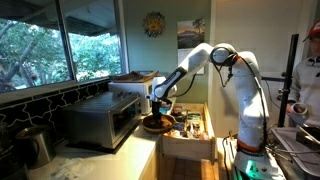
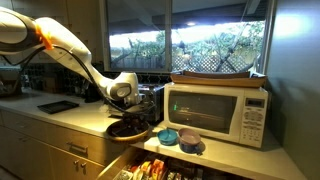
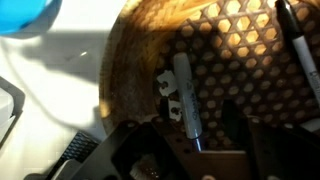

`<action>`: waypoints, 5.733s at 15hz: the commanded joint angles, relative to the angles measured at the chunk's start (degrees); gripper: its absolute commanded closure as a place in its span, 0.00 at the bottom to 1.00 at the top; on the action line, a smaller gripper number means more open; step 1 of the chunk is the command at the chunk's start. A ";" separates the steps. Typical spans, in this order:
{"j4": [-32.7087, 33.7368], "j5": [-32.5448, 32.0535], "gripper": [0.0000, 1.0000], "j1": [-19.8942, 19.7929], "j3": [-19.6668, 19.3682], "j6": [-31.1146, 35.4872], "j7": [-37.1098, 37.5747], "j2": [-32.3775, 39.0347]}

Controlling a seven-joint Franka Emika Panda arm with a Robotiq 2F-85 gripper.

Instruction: Pick up the marker on the right side of the basket and put it in the drawer

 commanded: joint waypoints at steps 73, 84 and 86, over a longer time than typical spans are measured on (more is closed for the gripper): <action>11.42 -81.86 0.95 -42.36 -22.97 40.56 76.54 19.85; 24.83 -83.79 0.95 -48.81 -16.12 51.58 58.95 30.26; 22.78 -78.25 0.95 -49.48 -14.44 50.03 53.84 30.96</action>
